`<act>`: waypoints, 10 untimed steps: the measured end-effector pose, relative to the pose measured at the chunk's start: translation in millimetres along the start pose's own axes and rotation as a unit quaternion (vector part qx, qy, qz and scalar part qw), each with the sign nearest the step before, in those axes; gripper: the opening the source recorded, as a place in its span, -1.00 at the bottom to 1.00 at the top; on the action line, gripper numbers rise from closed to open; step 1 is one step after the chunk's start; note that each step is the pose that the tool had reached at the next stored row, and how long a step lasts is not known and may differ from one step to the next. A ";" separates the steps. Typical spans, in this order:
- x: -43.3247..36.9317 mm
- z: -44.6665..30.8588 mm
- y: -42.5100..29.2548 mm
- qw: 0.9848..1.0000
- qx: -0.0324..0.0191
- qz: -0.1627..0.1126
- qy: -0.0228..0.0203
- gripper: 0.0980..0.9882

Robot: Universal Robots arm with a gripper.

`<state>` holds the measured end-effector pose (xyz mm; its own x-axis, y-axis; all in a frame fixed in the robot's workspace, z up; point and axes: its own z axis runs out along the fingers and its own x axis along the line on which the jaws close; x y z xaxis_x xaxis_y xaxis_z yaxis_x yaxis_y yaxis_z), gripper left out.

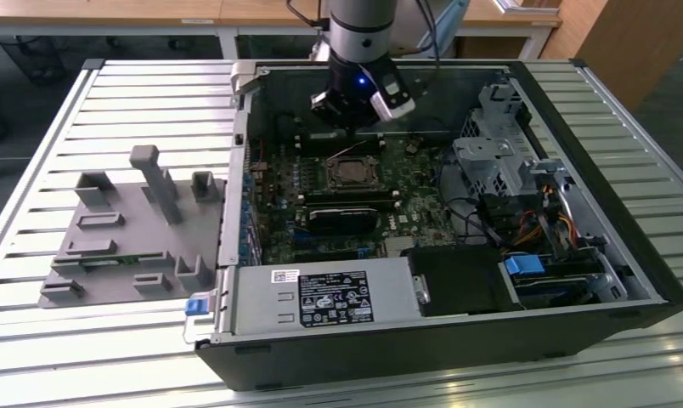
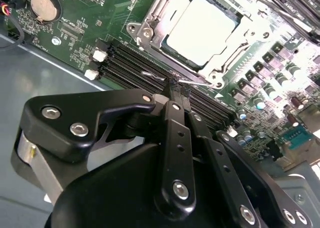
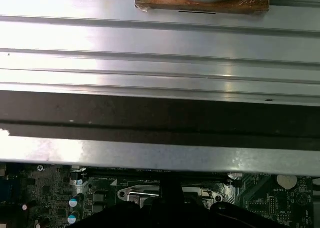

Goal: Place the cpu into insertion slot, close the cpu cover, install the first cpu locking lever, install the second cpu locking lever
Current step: 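Install the first cpu locking lever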

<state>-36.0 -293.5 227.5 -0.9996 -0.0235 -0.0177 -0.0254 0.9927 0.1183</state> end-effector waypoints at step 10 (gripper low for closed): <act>-7.0 3.9 -0.6 1.000 0.000 0.000 0.000 -0.98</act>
<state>-28.9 -293.5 223.7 -0.9996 -0.0235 -0.0177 -0.0255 0.9927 0.1182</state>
